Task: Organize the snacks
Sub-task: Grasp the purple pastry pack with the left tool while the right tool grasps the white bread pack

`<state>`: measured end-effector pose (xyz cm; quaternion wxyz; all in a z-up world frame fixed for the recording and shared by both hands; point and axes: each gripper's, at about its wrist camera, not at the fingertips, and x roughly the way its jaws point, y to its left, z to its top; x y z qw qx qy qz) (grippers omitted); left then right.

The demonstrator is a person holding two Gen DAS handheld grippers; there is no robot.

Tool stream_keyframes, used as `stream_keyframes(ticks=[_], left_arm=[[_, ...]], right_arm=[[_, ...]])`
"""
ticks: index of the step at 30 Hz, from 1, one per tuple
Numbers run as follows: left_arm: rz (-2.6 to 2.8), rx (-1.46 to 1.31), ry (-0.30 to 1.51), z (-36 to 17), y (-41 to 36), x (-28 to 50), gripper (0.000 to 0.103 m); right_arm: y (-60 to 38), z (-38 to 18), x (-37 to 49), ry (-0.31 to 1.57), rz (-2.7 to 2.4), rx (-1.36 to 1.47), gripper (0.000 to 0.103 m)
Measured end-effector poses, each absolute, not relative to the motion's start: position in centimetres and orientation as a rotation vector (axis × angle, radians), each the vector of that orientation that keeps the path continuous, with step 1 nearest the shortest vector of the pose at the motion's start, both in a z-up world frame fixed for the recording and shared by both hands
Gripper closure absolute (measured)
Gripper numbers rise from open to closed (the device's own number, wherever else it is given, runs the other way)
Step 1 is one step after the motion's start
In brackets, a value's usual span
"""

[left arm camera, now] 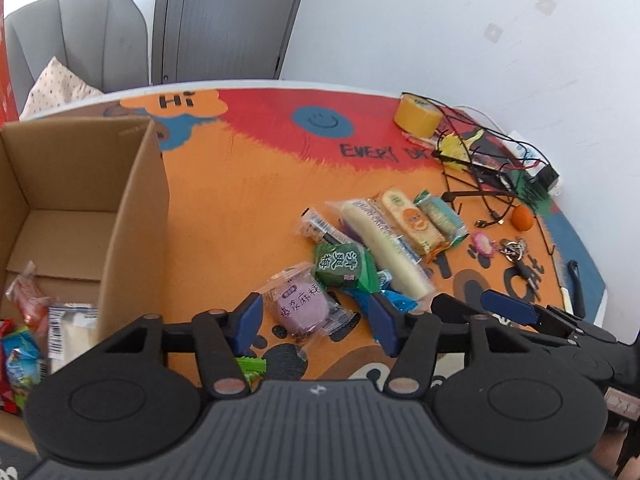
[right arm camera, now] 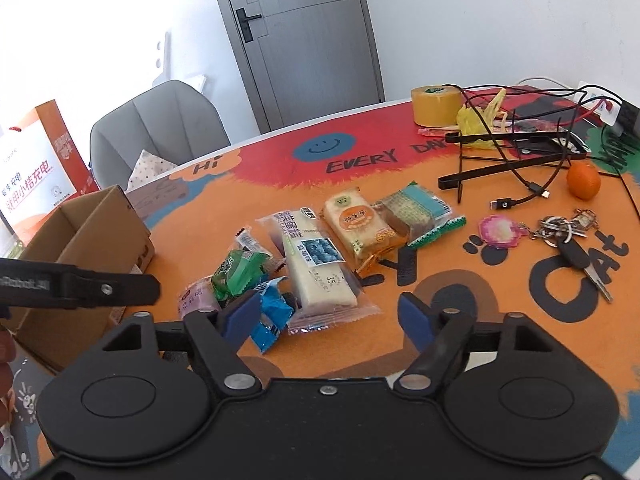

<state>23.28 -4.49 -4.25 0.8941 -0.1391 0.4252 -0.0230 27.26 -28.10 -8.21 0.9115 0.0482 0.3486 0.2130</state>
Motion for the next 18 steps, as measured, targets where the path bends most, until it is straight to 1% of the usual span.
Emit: stream_keyframes(ticks=[1, 2, 3, 4, 13, 18], left_arm=[[-0.045, -0.288, 0.887, -4.5, -4.5, 23.6, 0.046], [-0.043, -0.290, 0.892, -4.8, -4.6, 23.8, 0.046], [-0.042, -0.293, 0.897, -5.0, -4.6, 24.1, 0.046], [-0.038, -0.296, 0.904, -5.3, -4.6, 24.3, 0.046], [-0.010, -0.312, 0.950, -7.8, -5.1, 26.3, 0.047], [-0.011, -0.303, 0.943, -8.6, -5.3, 26.5, 0.047]], right_arm=[[-28.1, -8.5, 27.4, 0.727, 0.439, 0.104, 0.031], [-28.0, -8.8, 27.7, 0.738, 0.442, 0.107, 0.035], [-28.0, -9.1, 27.9, 0.748, 0.440, 0.106, 0.041], [-27.9, -9.3, 28.1, 0.756, 0.436, 0.108, 0.043], [-27.1, -10.3, 30.2, 0.753, 0.420, 0.163, 0.043], [-26.1, -10.7, 31.3, 0.764, 0.433, 0.150, 0.043]])
